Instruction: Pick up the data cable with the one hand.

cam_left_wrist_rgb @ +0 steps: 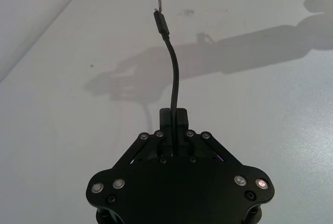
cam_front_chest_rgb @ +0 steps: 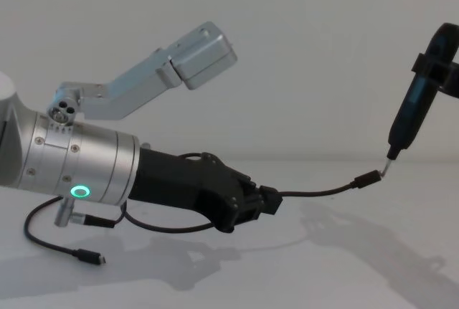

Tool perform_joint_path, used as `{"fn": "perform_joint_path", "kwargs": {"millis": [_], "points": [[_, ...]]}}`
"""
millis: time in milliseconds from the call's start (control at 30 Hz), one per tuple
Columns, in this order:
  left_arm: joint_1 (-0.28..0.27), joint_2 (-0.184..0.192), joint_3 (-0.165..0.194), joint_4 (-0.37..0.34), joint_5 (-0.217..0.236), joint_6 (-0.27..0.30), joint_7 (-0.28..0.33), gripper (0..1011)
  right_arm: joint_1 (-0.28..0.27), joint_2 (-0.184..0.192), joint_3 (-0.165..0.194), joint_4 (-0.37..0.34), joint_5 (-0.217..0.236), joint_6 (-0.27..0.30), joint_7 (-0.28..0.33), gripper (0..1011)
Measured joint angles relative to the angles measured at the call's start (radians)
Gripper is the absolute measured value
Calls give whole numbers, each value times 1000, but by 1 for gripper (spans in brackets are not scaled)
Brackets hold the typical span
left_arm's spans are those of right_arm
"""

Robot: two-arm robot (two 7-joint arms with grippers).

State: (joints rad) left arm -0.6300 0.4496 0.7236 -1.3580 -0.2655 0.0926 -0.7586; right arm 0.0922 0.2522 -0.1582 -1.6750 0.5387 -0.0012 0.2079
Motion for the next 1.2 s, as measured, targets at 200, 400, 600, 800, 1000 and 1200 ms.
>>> {"fn": "perform_joint_path", "kwargs": {"millis": [200,400,600,800,1000,1200], "points": [[0,0,0,0,0,0,0,61,4,2,-1,6,1,0,3,275],[0,0,0,0,0,0,0,61,6,2,-1,10,2,0,3,275],[0,0,0,0,0,0,0,61,7,3,-1,12,3,0,4,275],[0,0,0,0,0,0,0,61,8,3,-1,13,3,1,5,274],[0,0,0,0,0,0,0,61,8,4,-1,14,3,1,5,275],[0,0,0,0,0,0,0,61,9,4,-1,14,3,1,5,274]]}}
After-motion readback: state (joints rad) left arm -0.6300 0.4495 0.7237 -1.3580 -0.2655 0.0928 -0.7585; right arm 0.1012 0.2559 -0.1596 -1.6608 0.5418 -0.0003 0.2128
